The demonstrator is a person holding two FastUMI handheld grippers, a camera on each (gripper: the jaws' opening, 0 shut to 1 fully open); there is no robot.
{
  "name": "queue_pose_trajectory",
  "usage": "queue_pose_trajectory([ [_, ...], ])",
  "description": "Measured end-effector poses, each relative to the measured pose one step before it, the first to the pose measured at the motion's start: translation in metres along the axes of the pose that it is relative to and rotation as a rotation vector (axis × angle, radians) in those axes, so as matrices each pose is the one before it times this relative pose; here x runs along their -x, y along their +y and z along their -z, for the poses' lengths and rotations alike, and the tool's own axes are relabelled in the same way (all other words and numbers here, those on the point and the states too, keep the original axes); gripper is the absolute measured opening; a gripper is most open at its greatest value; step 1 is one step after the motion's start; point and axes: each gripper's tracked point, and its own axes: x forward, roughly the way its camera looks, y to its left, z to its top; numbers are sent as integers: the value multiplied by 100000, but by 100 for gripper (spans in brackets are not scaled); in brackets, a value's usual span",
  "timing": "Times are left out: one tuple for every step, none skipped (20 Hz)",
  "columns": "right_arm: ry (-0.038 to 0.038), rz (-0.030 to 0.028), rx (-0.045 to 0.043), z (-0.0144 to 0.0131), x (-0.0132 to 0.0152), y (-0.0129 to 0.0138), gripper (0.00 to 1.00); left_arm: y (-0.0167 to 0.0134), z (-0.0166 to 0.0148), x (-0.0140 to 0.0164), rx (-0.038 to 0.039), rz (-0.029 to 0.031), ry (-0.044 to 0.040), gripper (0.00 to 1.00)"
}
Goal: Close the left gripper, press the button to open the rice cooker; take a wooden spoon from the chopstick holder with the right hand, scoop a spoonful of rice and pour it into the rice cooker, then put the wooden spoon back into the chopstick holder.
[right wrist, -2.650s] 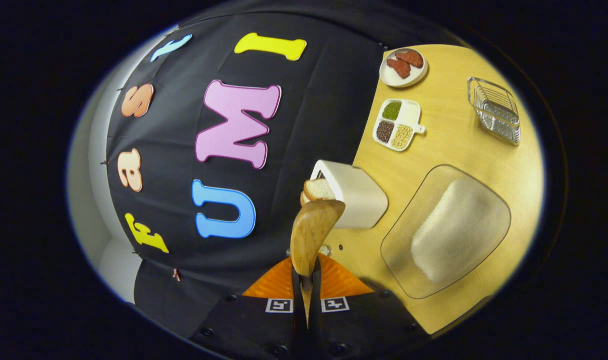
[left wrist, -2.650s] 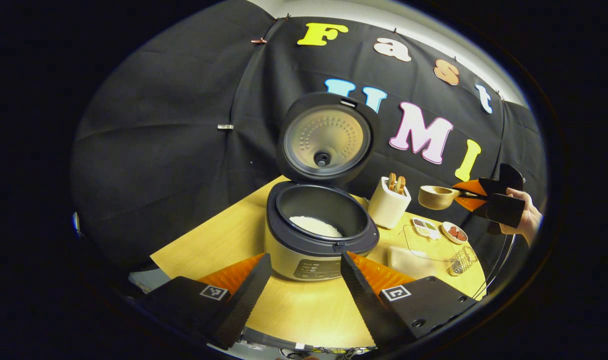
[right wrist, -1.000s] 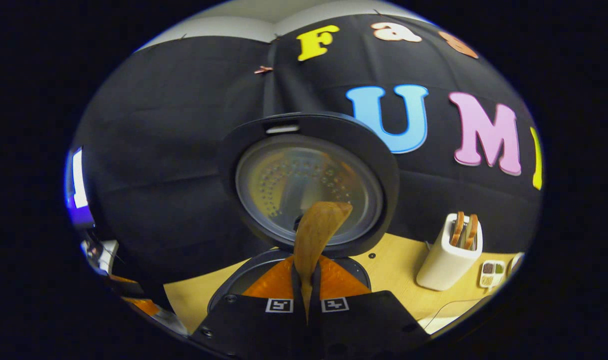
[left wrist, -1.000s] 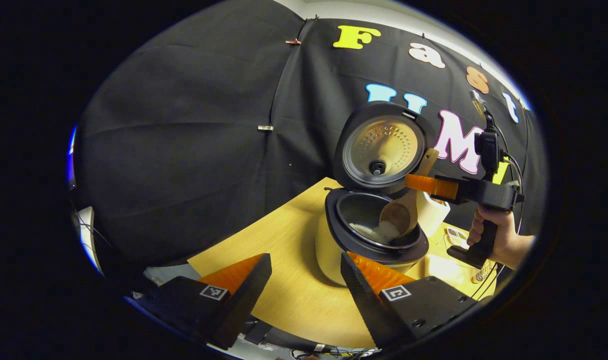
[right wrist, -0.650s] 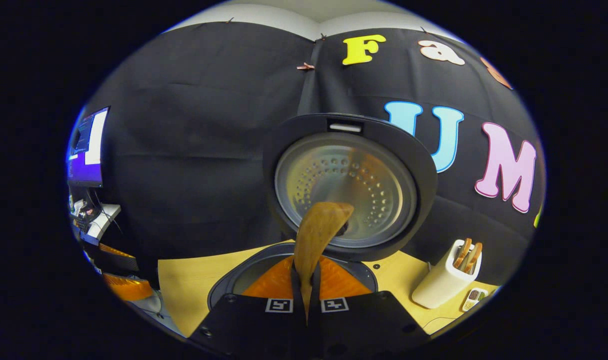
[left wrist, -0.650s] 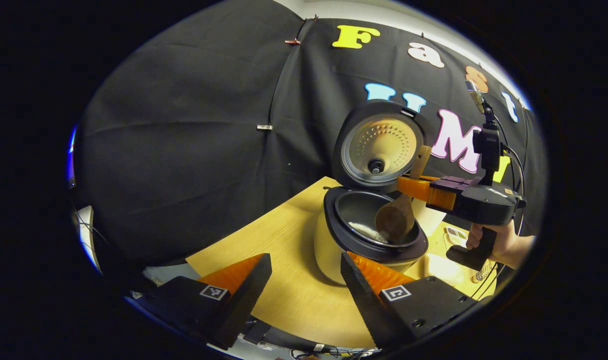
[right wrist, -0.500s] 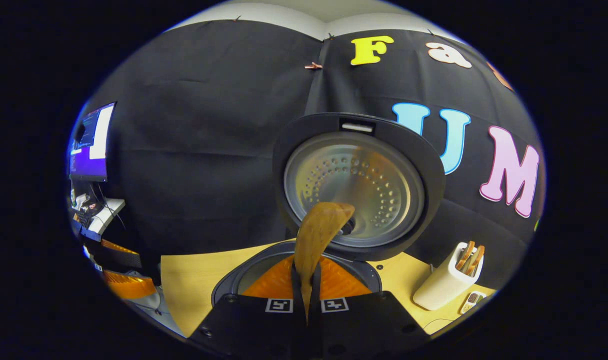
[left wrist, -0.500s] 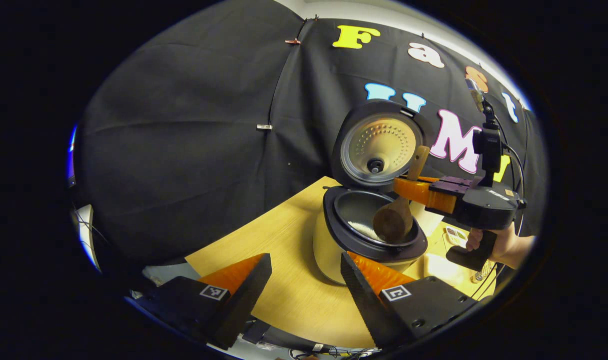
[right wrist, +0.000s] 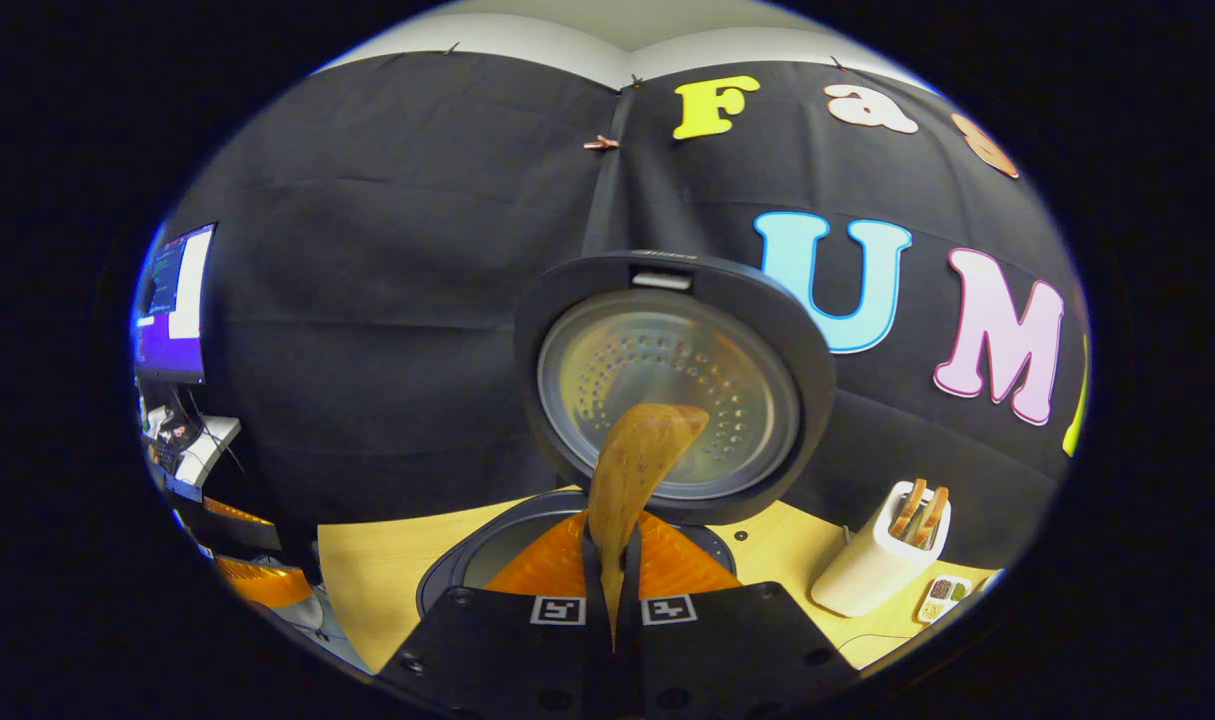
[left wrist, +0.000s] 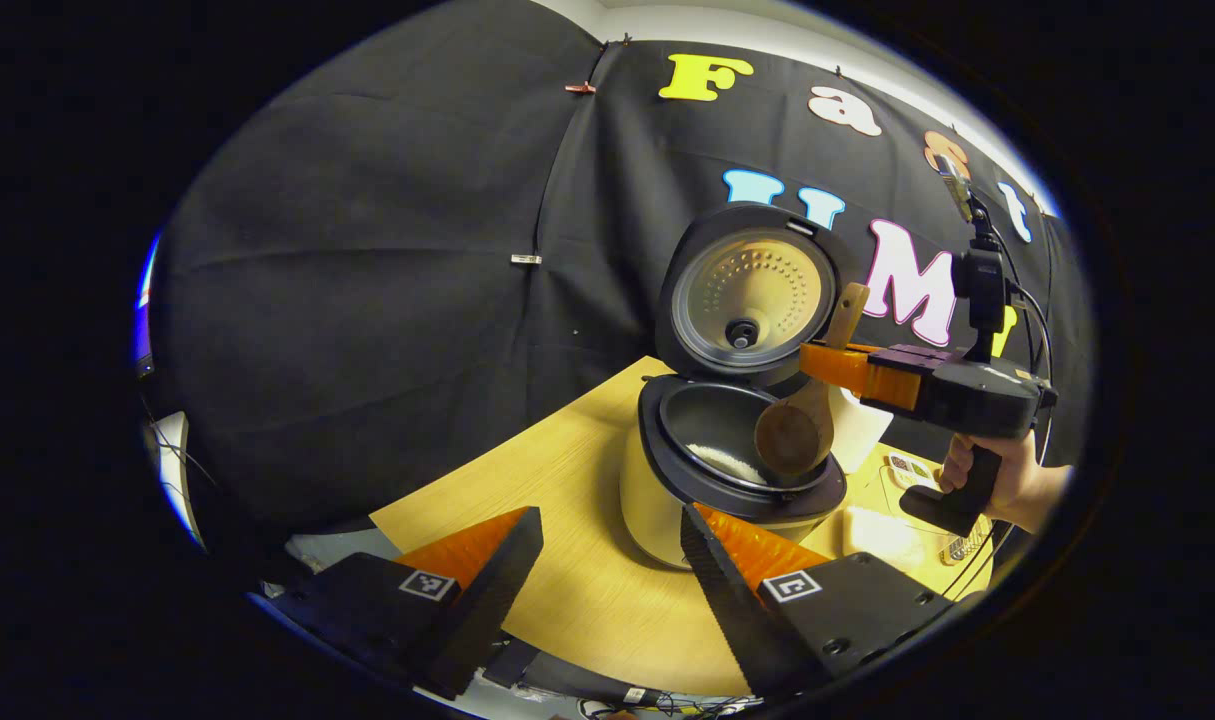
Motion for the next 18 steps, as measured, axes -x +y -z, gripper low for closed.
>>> queue_pose_trajectory([
  [-1140,1386,-2532,-617,522,-625,6,-243,-41,103,-213,538,-26,96],
  [-1185,1169,-2067,-665,656,-596,6,-423,-152,30,-400,651,-142,96],
  [-1777,1420,-1209,-790,704,-764,5,-497,28,75,-578,761,-182,96],
  [-1756,1616,-795,-789,771,-907,5,-469,-32,79,-530,748,-53,97],
  [-1305,1556,-715,-693,792,-915,10,-462,50,136,-388,951,-66,96],
  [-1191,1927,-1022,-625,858,-1075,5,-682,-129,35,-298,1163,-76,96],
  [-1251,2308,-1420,-737,731,-1223,5,-826,-35,-101,-314,1134,-2,96],
  [-1296,2603,-1325,-605,739,-1420,5,-788,-38,-68,-490,1383,25,96],
  [-1234,2914,-769,-591,817,-1525,6,-866,6,85,-650,1433,-130,96],
  [-1110,3162,-408,-633,781,-1604,5,-912,-83,-11,-846,1527,-209,96],
  [-920,3103,-491,-636,867,-1565,5,-924,-19,22,-885,1419,-110,96],
  [-334,3150,-283,-366,817,-1723,5,-954,-101,23,-808,1577,-133,96],
  [-527,3459,-242,-256,915,-1890,6,-957,-31,-144,-712,1724,71,96],
  [-317,3577,-163,-226,766,-1924,5,-1032,-67,-63,-825,1719,101,96],
  [-249,3431,-433,-194,779,-1917,5,-927,-102,-24,-1112,1497,33,96],
  [246,3422,-659,-78,770,-1903,5,-957,-249,-50,-1379,1395,-263,96],
  [314,3455,-658,-16,771,-1992,5,-780,-156,-137,-1537,1092,-99,96],
  [-76,3615,-694,-76,730,-2085,5,-855,-320,-125,-1428,895,-306,96],
])
